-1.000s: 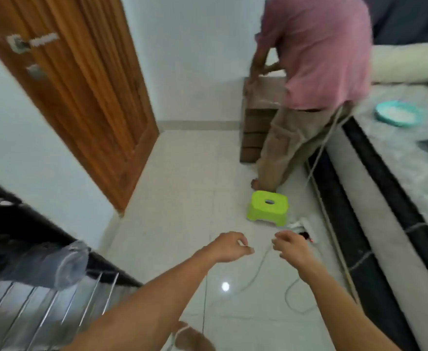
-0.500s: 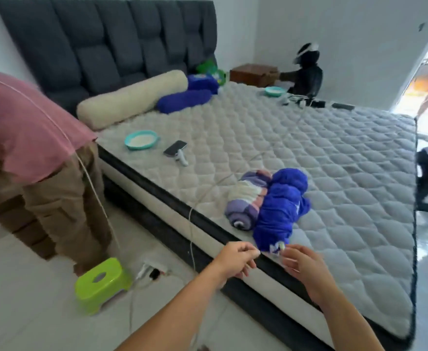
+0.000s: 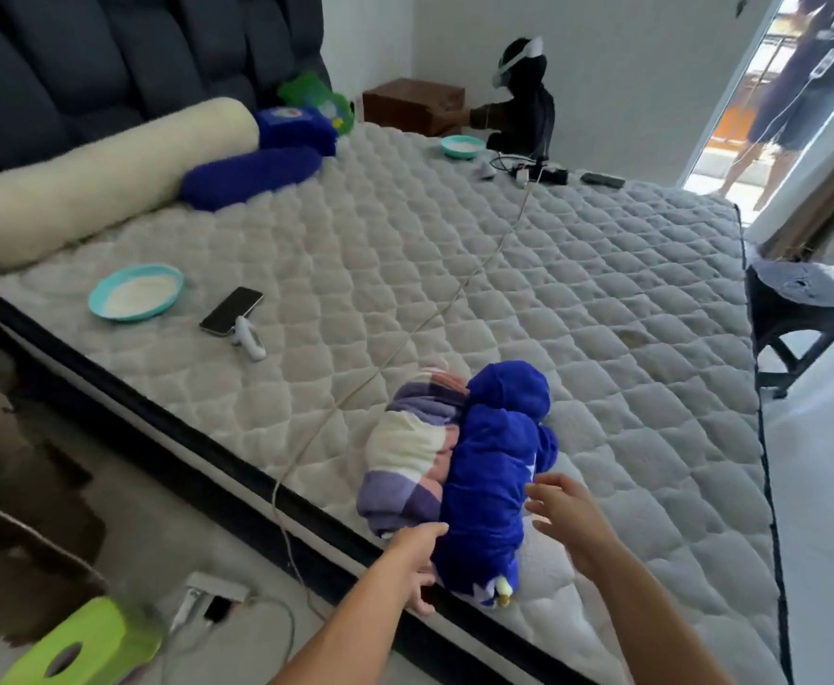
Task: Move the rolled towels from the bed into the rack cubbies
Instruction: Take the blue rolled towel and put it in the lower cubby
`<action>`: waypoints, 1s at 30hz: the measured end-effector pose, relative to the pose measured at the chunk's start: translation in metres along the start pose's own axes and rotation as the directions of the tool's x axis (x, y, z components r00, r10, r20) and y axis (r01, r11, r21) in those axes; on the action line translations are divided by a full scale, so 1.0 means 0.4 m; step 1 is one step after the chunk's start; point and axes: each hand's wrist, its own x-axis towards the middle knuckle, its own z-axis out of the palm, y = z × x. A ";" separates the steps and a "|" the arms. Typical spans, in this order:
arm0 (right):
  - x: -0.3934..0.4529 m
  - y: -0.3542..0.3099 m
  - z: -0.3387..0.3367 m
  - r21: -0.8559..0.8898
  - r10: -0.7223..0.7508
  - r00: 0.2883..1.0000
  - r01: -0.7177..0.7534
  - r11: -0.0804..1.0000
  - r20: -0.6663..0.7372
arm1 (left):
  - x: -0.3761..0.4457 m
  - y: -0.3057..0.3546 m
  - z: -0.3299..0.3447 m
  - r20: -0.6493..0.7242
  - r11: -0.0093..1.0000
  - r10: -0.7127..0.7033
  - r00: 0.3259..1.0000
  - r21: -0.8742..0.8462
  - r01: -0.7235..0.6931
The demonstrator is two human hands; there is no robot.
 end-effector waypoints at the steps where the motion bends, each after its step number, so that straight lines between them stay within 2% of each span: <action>1: 0.026 -0.012 -0.001 -0.028 0.009 1.000 -0.009 1.000 0.004 | 0.007 0.020 0.007 0.007 0.999 -0.037 0.999 -0.014 0.037; 5: 0.139 -0.061 -0.013 -0.203 0.006 1.000 -0.009 0.979 -0.018 | 0.071 0.067 0.040 0.046 0.986 -0.130 0.990 -0.097 0.134; 8: 0.208 -0.104 -0.029 -0.375 -0.012 1.000 0.017 0.927 0.016 | 0.109 0.079 0.070 0.016 0.973 -0.178 0.984 -0.145 0.179; 15: 0.377 -0.186 -0.070 -0.609 -0.070 0.990 0.131 0.782 0.124 | 0.141 0.083 0.120 -0.043 0.963 -0.187 0.981 -0.206 0.175; 18: 0.444 -0.221 -0.070 -0.655 -0.066 0.988 0.141 0.742 0.138 | 0.167 0.071 0.121 -0.059 0.939 -0.187 0.981 -0.304 0.161; 24: 0.544 -0.248 -0.042 -0.673 -0.122 0.980 0.197 0.713 0.158 | 0.201 0.049 0.139 -0.067 0.904 -0.237 0.969 -0.380 0.195; 30: 0.594 -0.226 -0.027 -0.731 -0.050 0.979 0.180 0.658 0.196 | 0.233 0.050 0.163 -0.102 0.877 -0.225 0.969 -0.454 0.156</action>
